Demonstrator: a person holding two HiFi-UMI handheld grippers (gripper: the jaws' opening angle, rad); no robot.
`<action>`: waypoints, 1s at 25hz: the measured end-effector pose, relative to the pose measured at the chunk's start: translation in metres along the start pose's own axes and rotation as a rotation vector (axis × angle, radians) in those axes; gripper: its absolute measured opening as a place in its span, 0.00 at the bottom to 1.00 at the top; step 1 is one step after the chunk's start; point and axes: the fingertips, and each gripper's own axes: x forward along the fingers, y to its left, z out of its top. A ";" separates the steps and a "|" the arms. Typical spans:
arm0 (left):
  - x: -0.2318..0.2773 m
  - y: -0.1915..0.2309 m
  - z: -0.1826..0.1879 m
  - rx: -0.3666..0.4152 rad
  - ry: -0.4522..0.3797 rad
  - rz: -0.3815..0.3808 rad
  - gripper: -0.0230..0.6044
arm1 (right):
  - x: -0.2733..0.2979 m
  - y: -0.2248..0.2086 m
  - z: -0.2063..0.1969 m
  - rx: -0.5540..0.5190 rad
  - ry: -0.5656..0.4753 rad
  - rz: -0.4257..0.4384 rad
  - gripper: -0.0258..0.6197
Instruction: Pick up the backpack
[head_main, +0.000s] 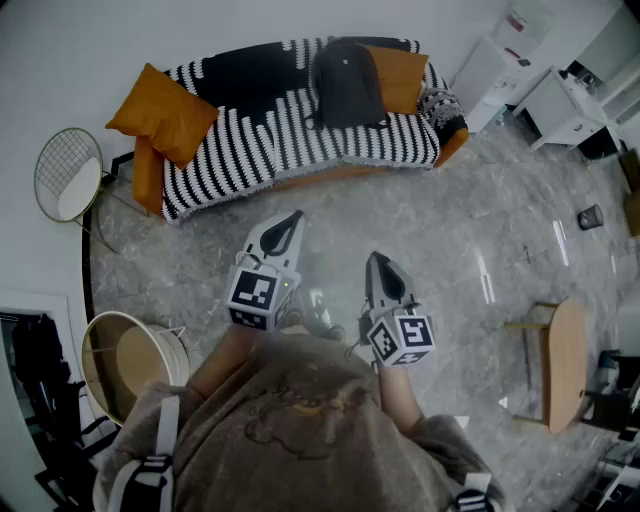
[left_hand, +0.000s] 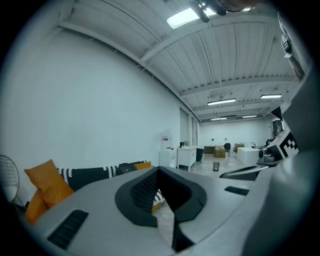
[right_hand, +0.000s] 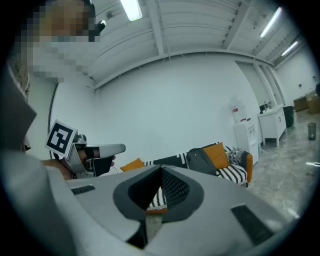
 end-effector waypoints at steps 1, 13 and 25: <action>0.002 0.003 -0.002 0.004 0.001 -0.005 0.04 | 0.004 0.002 -0.001 -0.004 -0.004 -0.004 0.04; 0.017 0.026 -0.021 0.004 0.012 -0.055 0.04 | 0.026 -0.007 0.002 -0.013 -0.078 -0.082 0.05; 0.091 0.066 -0.013 0.019 -0.012 -0.008 0.04 | 0.087 -0.049 0.008 -0.020 -0.057 -0.101 0.05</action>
